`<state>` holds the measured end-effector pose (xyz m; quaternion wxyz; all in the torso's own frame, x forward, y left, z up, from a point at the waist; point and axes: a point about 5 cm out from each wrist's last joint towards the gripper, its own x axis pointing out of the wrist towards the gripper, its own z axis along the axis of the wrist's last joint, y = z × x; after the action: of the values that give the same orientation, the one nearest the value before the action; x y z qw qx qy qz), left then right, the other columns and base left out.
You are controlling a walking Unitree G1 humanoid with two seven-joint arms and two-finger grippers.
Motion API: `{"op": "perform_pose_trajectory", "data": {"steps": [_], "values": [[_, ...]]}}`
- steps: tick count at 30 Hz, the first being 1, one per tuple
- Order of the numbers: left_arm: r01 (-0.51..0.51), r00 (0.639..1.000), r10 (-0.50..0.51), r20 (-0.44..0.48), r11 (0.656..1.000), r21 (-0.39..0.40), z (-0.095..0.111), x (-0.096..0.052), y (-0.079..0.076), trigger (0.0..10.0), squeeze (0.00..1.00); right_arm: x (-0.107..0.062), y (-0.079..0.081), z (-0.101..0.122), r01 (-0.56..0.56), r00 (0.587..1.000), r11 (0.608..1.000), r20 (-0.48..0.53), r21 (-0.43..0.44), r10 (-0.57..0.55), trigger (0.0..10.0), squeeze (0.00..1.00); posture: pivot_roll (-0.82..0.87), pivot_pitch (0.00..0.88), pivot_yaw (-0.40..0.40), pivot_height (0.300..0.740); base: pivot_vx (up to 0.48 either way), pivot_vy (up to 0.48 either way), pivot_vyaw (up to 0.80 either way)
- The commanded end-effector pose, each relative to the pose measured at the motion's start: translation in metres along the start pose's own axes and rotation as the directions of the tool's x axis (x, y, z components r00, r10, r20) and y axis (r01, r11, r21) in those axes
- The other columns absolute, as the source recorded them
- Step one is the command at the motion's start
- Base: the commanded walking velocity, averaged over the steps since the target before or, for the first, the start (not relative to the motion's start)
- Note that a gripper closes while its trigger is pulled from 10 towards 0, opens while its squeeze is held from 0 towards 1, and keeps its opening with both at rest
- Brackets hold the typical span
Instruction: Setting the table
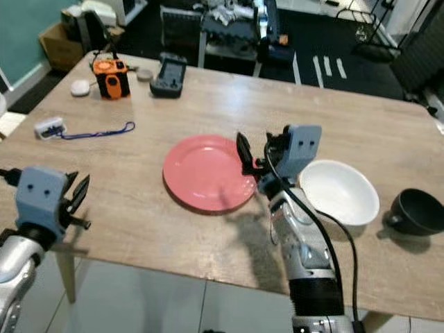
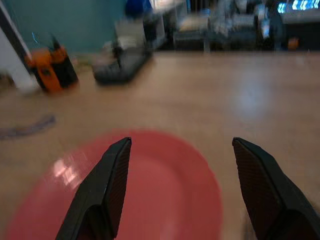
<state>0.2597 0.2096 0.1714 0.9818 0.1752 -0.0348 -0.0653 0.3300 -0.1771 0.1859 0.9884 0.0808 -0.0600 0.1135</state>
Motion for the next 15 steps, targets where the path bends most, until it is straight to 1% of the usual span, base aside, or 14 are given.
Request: {"op": "perform_pose_trajectory", "data": {"steps": [1,3,5,6,7,8,9,10,11,13,15], "values": [[0.007,0.999,-0.006,-0.039,1.000,0.023,-0.004,-0.005,0.006,10.0,0.00,-0.007,-0.005,-0.015,-0.008,0.995,1.000,-0.103,-0.009,0.007,10.0,0.00,0.06,0.051,-0.021,0.740,0.000,0.000,0.00],[0.001,0.999,0.001,-0.039,0.998,0.057,-0.004,-0.005,0.015,10.0,0.00,-0.013,-0.007,-0.019,-0.046,0.988,0.998,-0.149,0.033,0.050,10.0,0.00,0.06,0.051,-0.021,0.740,0.000,0.000,0.00],[-0.003,0.998,0.006,-0.057,0.998,0.057,-0.004,-0.005,0.025,10.0,0.00,-0.018,-0.009,-0.022,-0.076,0.978,0.996,-0.194,0.039,0.082,10.0,0.00,0.06,0.054,-0.025,0.740,0.000,0.000,0.00],[0.008,0.998,-0.005,-0.063,0.998,0.055,-0.005,-0.004,0.032,10.0,0.00,-0.022,-0.009,-0.023,-0.110,0.969,0.993,-0.216,0.045,0.117,10.0,0.00,0.06,0.055,-0.029,0.740,0.000,0.000,0.00],[0.037,0.997,-0.031,-0.077,0.996,0.076,-0.006,-0.002,0.042,10.0,0.00,-0.029,-0.013,-0.027,-0.149,0.955,0.987,-0.253,0.056,0.159,10.0,0.00,0.06,0.057,-0.029,0.740,0.000,0.000,0.00],[0.037,0.997,-0.031,-0.077,0.996,0.076,-0.006,-0.002,0.042,10.0,0.00,-0.029,-0.013,-0.027,-0.149,0.955,0.987,-0.253,0.056,0.159,10.0,0.00,0.06,0.057,-0.029,0.740,0.000,0.000,0.00],[0.050,0.996,-0.043,-0.080,0.994,0.096,-0.005,-0.001,0.047,10.0,0.00,-0.033,-0.014,-0.030,-0.161,0.947,0.985,-0.269,0.070,0.174,10.0,0.00,0.06,0.057,-0.029,0.740,0.000,0.000,0.00],[0.051,0.996,-0.041,-0.083,0.992,0.116,-0.004,0.004,0.053,10.0,0.00,-0.037,-0.016,-0.035,-0.150,0.938,0.981,-0.295,0.120,0.179,10.0,0.00,0.05,0.059,-0.030,0.740,0.000,0.000,0.00],[0.045,0.996,-0.035,-0.077,0.991,0.122,-0.002,0.007,0.055,10.0,0.00,-0.038,-0.016,-0.040,-0.127,0.937,0.981,-0.306,0.149,0.168,10.0,0.00,0.05,0.060,-0.029,0.740,0.000,0.000,0.00],[0.036,0.997,-0.027,-0.074,0.991,0.125,0.001,0.012,0.057,10.0,0.00,-0.039,-0.016,-0.047,-0.097,0.932,0.977,-0.326,0.188,0.155,10.0,0.00,0.05,0.063,-0.032,0.740,0.000,0.000,0.00],[0.016,0.998,-0.006,-0.063,0.989,0.148,0.005,0.020,0.060,10.0,0.00,-0.040,-0.014,-0.056,-0.058,0.925,0.972,-0.355,0.227,0.137,10.0,0.00,0.05,0.065,-0.035,0.740,0.000,0.000,0.00]]}}
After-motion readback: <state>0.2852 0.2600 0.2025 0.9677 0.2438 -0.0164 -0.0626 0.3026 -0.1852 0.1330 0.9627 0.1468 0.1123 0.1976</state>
